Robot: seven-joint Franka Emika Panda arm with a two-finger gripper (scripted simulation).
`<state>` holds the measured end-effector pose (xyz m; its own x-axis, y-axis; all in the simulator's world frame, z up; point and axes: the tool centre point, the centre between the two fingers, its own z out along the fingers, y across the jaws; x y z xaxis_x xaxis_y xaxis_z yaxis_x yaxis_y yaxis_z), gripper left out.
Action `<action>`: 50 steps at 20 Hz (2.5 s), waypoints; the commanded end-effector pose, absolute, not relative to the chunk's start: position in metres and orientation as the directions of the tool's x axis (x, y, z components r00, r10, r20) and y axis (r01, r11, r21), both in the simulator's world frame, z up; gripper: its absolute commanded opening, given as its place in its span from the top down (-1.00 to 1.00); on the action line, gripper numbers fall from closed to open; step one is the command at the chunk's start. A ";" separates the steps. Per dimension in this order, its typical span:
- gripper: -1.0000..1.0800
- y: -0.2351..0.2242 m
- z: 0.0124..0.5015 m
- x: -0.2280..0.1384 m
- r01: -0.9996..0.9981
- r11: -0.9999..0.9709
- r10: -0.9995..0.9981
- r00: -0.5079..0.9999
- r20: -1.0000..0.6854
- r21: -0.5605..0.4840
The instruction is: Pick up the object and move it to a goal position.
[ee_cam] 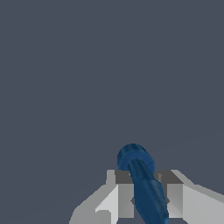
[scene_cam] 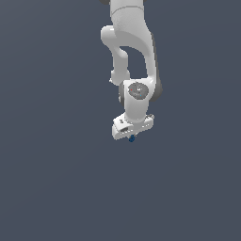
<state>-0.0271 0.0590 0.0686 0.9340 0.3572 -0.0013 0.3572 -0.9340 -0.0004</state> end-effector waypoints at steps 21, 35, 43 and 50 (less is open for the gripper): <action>1.00 -0.035 0.289 -0.011 0.358 -0.934 0.358 0.934 0.001 -0.003; 1.00 -0.092 0.419 0.003 0.358 -0.934 0.358 0.934 0.001 -0.001; 1.00 -0.114 0.469 0.010 0.357 -0.934 0.357 0.934 0.000 -0.001; 1.00 -0.126 0.496 0.015 0.357 -0.934 0.357 0.934 0.000 0.000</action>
<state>0.0137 -0.1239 0.4908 0.9343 0.3566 0.0005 0.3566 -0.9343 0.0000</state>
